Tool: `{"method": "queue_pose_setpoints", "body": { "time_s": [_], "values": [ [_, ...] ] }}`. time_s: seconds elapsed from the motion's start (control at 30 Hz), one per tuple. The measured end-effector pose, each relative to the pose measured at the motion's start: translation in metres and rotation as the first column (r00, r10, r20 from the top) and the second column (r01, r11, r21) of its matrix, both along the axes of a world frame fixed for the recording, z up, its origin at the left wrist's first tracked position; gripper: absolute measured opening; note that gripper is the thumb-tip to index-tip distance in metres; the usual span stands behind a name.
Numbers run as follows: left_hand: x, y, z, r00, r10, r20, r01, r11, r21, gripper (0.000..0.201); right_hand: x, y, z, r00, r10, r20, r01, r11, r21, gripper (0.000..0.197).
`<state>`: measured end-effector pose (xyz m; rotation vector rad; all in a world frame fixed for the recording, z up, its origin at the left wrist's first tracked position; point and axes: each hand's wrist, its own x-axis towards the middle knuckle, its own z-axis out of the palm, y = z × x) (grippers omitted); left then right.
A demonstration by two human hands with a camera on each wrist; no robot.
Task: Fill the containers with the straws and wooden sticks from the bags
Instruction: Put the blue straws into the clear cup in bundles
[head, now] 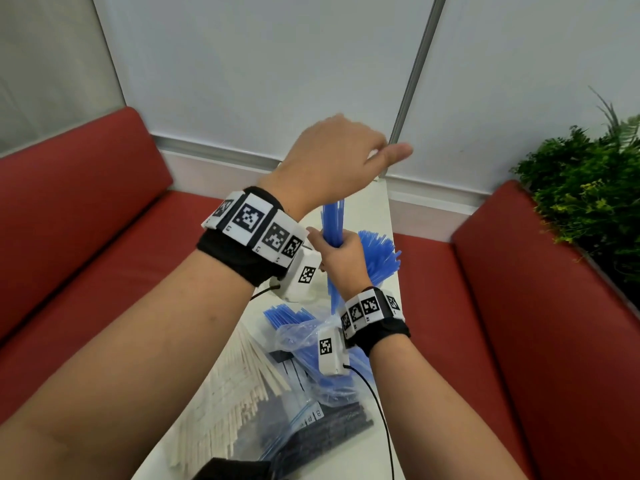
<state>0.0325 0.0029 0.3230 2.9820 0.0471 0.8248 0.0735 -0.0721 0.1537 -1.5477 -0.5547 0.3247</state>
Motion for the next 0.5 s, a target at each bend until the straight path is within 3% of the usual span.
{"method": "queue_pose_setpoints", "body": {
  "time_s": [0.1,0.23,0.27,0.3,0.33,0.37,0.4,0.43,0.47,0.5],
  "values": [
    [0.001,-0.006,-0.014,0.985,-0.079,-0.151,0.046,0.977,-0.209,0.070,-0.001,0.006,0.007,1.000,0.015,-0.017,-0.014,0.999,0.031,0.042],
    [0.003,-0.011,-0.032,0.959,-0.256,-0.118,0.213,0.932,-0.293,0.054,0.003,0.009,0.015,0.996,-0.007,-0.086,0.012,0.999,0.050,0.029],
    [0.003,-0.009,-0.034,0.948,-0.314,-0.054,0.272,0.885,-0.379,0.046,0.003,0.008,0.016,0.996,0.015,-0.084,-0.010,0.998,0.067,0.030],
    [0.002,-0.005,-0.036,0.927,-0.368,0.079,0.353,0.778,-0.519,0.038,0.004,0.006,0.016,0.996,0.035,-0.078,-0.029,0.996,0.080,0.034],
    [0.001,0.001,-0.040,0.896,-0.353,0.271,0.441,0.629,-0.640,0.032,0.005,0.003,0.019,0.997,0.041,-0.068,-0.035,0.996,0.087,0.038],
    [0.002,0.011,-0.046,0.865,-0.242,0.440,0.500,0.491,-0.713,0.032,0.006,-0.001,0.024,0.998,0.035,-0.061,-0.029,0.995,0.099,0.041],
    [0.004,0.021,-0.055,0.863,-0.075,0.500,0.485,0.404,-0.776,0.036,0.009,-0.004,0.032,0.998,0.027,-0.061,-0.019,0.992,0.126,0.042],
    [0.006,0.031,-0.067,0.900,0.077,0.430,0.376,0.363,-0.852,0.042,0.011,-0.008,0.042,0.997,0.021,-0.069,-0.009,0.986,0.169,0.041],
    [0.007,0.040,-0.083,0.955,0.163,0.249,0.183,0.339,-0.923,0.049,0.014,-0.010,0.052,0.997,0.023,-0.080,-0.005,0.976,0.218,0.038],
    [0.007,0.045,-0.101,0.987,0.158,-0.005,-0.050,0.280,-0.959,0.057,0.016,-0.012,0.064,0.996,0.033,-0.086,-0.009,0.964,0.266,0.036]
  ]
}}
